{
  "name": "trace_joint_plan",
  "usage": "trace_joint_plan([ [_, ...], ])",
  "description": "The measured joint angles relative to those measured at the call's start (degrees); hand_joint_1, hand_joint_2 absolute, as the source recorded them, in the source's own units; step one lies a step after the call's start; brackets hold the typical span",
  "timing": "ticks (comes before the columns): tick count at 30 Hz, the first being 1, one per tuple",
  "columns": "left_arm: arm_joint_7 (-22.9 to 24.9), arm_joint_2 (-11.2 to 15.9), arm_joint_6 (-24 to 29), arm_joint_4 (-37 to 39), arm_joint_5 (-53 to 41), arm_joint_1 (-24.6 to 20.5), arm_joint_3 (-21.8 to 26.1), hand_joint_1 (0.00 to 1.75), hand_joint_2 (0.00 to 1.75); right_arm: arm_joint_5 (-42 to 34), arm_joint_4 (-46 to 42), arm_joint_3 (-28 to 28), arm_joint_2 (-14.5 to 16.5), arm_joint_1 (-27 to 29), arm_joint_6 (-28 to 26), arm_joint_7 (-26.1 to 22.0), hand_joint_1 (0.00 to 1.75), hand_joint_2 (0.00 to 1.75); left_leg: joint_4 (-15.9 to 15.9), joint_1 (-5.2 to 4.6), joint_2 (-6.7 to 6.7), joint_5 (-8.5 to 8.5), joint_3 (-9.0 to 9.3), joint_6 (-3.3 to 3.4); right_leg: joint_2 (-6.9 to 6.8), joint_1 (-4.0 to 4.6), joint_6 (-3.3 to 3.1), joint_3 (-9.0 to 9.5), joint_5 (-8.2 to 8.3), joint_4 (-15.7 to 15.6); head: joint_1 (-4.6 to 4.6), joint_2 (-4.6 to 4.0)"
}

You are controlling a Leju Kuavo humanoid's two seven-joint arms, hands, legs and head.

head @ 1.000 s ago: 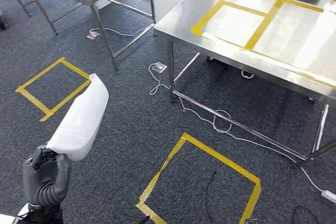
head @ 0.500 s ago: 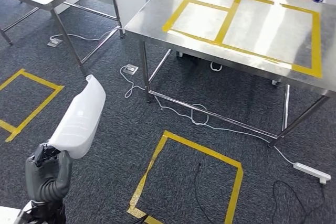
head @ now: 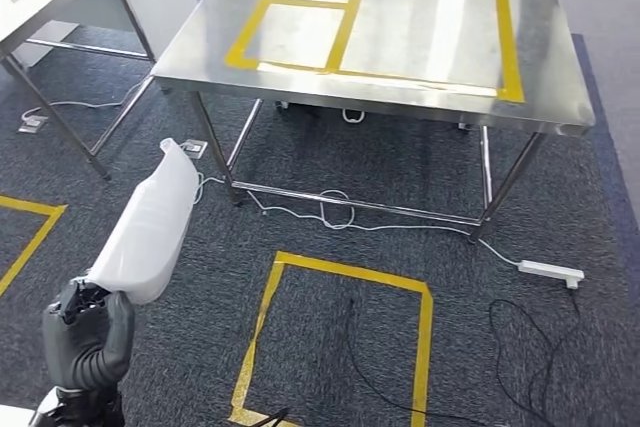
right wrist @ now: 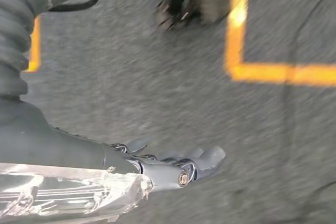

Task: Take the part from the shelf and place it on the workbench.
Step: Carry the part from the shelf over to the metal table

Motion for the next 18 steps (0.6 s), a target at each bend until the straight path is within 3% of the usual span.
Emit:
trace_joint_plan([
  [2,-0.05,-0.46,-0.10,-0.26,-1.02,1.42,0.19,1.75,1.75,0.80,0.00,0.02,-0.16,0.30,-1.36,3.17,0.00,1.75,6.87,0.09,-1.13,-2.68,-3.49,-0.15,1.74,-0.06,-0.16,-0.27,0.13,0.00,-0.06,0.00],
  [3,-0.05,-0.72,-0.06,-0.38,-1.30,2.06,0.23,1.75,1.75,0.89,0.00,0.01,-0.21,0.61,-1.74,3.92,0.00,1.75,8.20,0.13,-1.26,-2.55,-4.29,-0.17,2.64,-0.08,-0.14,-0.34,0.19,0.01,-0.06,0.00],
  [5,-0.04,-1.16,-0.04,-0.74,-1.47,2.91,0.44,1.75,1.75,0.43,0.00,-0.03,-0.27,1.19,-1.59,3.03,0.00,1.75,4.65,0.29,-1.83,0.71,-2.80,-0.13,4.38,-0.20,0.11,-0.37,0.34,0.02,-0.05,0.00],
  [7,0.02,-1.45,-0.34,-1.22,-1.46,3.22,0.84,1.75,1.75,-0.13,0.00,-0.07,-0.27,1.21,-0.73,0.11,0.00,1.75,-2.73,0.81,-4.46,4.19,0.63,-0.13,6.12,-0.27,0.67,-0.60,0.51,0.23,-0.08,0.00],
  [9,0.10,-1.63,-0.71,-1.54,-1.45,2.99,1.18,1.75,1.75,0.01,0.01,-0.06,-0.21,0.82,0.41,-2.93,0.00,1.75,-6.75,1.06,-6.51,5.17,2.33,0.18,7.58,-0.33,1.50,-1.18,0.81,0.31,-0.11,0.00],
  [11,0.14,-1.79,-0.62,-1.61,-1.51,2.18,1.29,1.75,1.75,0.74,0.07,0.01,-0.04,0.66,1.46,-4.56,0.00,1.75,-7.14,0.90,-5.78,5.28,2.32,1.03,8.61,-0.55,2.40,-1.84,1.27,-0.07,-0.12,0.00],
  [13,0.19,-1.95,-0.10,-1.53,-1.80,1.06,1.15,1.75,1.75,1.09,0.15,0.05,0.23,0.60,1.93,-5.00,0.00,1.75,-7.37,0.90,-4.39,5.63,2.32,1.96,6.43,-0.48,2.95,-2.73,0.46,1.11,0.14,0.00],
  [15,0.25,-2.00,0.56,-1.37,-2.27,0.45,0.96,1.75,1.75,0.74,0.21,0.07,0.54,0.20,1.99,-5.14,0.00,1.75,-7.49,0.73,-2.72,5.74,2.31,2.52,2.42,-0.28,3.19,-5.25,-3.00,6.82,0.53,0.00],
  [17,0.28,-1.96,1.20,-1.15,-2.66,0.32,0.82,1.75,1.75,-0.14,0.23,0.02,0.68,-0.18,2.75,-5.68,0.00,1.75,-7.48,0.40,-1.06,5.69,2.30,2.71,0.79,-0.27,3.37,-8.39,-6.49,14.10,0.65,0.00],
  [18,0.29,-1.92,1.58,-1.02,-2.84,0.27,0.72,1.75,1.75,-0.92,0.24,-0.11,0.67,-0.22,3.75,-6.02,0.00,1.75,-7.47,0.29,-0.43,5.66,2.31,2.74,0.61,-0.25,3.37,-8.90,-6.92,15.79,0.65,0.00],
])
